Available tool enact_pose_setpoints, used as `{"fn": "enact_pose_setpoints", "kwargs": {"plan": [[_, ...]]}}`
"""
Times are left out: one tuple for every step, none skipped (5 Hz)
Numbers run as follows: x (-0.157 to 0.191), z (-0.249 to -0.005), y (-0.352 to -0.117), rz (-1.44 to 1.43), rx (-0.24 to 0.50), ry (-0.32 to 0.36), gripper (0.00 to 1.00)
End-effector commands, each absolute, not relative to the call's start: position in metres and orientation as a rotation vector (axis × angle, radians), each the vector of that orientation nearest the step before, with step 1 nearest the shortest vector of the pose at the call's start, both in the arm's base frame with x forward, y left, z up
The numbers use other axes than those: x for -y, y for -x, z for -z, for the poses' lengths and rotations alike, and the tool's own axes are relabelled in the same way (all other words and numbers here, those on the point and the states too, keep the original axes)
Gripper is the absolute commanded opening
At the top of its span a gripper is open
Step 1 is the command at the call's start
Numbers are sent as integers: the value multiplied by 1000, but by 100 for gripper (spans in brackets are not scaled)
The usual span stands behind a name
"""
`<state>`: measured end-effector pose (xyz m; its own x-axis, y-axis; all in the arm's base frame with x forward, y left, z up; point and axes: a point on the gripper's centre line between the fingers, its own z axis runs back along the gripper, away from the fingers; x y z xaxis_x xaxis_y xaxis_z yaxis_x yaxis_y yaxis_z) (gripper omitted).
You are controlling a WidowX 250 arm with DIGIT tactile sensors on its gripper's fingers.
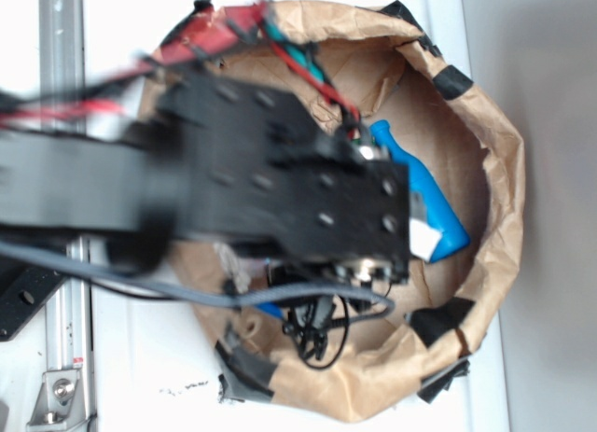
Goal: Grab the white paper.
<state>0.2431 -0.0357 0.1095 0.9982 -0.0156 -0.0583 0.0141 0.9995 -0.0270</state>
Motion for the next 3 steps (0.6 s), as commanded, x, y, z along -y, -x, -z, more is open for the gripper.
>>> {"fn": "enact_pose_setpoints", "kwargs": {"plan": [[1, -201, -245, -35, 171, -34, 0], [2, -200, -248, -12, 231, -24, 0], [11, -191, -254, -2, 246, -19, 0]]}}
